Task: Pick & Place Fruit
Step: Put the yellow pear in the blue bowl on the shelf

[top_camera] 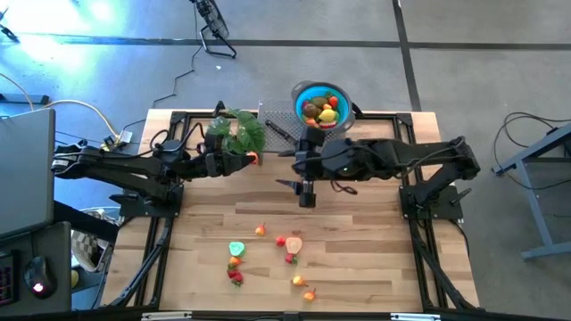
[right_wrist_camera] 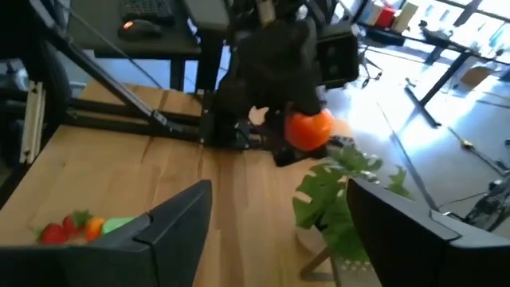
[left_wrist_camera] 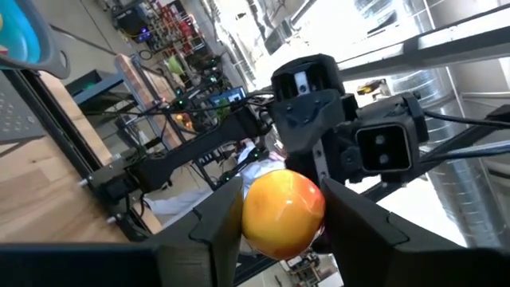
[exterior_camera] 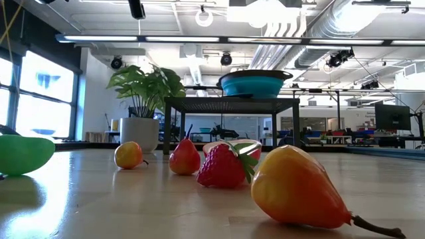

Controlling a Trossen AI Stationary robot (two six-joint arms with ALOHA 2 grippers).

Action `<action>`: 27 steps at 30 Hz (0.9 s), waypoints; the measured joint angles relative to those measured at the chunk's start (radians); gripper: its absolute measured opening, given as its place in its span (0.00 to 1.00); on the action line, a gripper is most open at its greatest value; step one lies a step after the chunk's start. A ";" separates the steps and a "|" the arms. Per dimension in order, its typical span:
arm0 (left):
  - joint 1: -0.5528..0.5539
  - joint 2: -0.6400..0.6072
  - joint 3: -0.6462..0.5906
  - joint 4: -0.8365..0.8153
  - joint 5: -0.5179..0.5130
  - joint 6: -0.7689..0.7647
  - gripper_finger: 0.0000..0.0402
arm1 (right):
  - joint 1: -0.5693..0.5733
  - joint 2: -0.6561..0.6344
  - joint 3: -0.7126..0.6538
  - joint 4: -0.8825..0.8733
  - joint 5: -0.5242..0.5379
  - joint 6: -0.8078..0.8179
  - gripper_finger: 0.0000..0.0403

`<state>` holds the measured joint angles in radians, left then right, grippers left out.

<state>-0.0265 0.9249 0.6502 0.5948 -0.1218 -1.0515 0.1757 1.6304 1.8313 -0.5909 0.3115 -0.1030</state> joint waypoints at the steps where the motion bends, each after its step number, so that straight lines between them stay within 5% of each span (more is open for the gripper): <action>1: 0.000 0.000 0.000 0.000 0.002 0.000 0.38 | 0.000 0.008 0.000 0.006 -0.004 0.000 0.71; 27: 0.000 0.000 -0.001 0.039 0.038 0.053 0.38 | -0.047 0.119 0.000 0.200 -0.096 -0.052 0.71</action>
<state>-0.0263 0.9253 0.6495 0.6336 -0.0834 -0.9989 0.1287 1.7491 1.8313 -0.3913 0.2154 -0.1553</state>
